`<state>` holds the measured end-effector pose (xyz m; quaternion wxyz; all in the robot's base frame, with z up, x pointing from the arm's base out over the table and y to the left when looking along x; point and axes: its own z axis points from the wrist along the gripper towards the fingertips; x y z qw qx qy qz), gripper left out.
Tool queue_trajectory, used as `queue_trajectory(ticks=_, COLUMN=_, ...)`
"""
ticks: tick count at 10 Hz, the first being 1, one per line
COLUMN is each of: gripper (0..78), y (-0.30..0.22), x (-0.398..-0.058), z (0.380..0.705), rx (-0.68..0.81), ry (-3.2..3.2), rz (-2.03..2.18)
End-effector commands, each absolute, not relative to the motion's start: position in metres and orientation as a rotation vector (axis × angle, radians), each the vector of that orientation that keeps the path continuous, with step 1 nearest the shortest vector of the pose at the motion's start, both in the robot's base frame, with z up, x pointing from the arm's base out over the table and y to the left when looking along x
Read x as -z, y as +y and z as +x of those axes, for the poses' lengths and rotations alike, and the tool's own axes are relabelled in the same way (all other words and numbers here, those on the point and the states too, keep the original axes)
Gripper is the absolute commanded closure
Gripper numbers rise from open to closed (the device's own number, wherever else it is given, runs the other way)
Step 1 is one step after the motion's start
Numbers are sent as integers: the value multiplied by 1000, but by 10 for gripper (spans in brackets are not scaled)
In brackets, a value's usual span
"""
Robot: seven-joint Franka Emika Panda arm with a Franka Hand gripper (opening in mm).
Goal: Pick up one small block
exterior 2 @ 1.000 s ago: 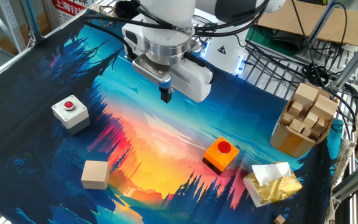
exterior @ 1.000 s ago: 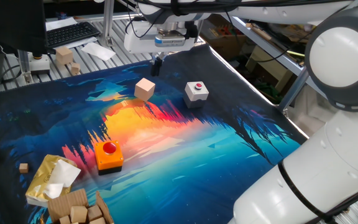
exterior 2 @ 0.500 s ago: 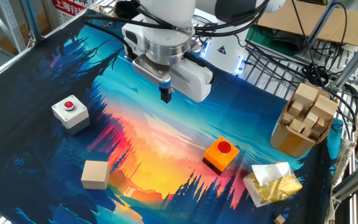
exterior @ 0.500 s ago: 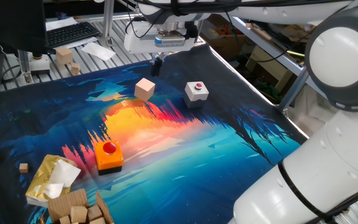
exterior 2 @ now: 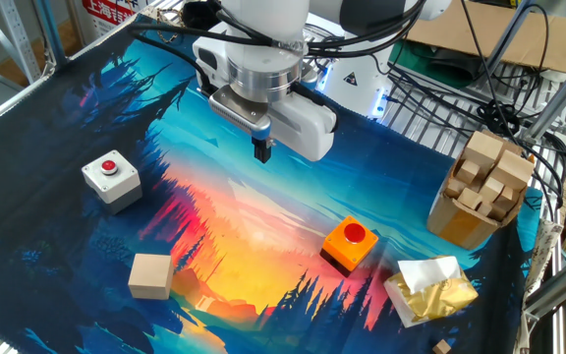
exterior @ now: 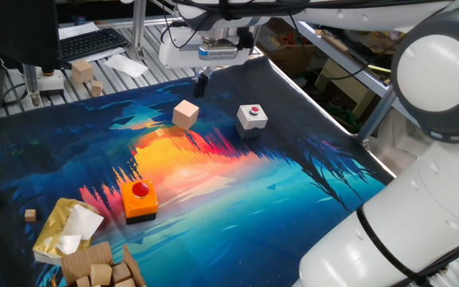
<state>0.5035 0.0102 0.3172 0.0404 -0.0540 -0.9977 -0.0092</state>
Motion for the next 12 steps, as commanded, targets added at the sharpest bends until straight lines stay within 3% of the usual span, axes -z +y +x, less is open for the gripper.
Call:
queue_trajectory(ticks=1, gripper=776, y=10, x=-319, z=504, rx=28, ry=-3063, rz=-164)
queue_trajectory(ticks=7, gripper=776, y=10, x=-319, z=506, rx=31, ry=-3068, rz=-180)
queue_trajectory(ticks=12, gripper=776, y=12, x=-317, z=526, rx=18, ry=-3071, rz=-191)
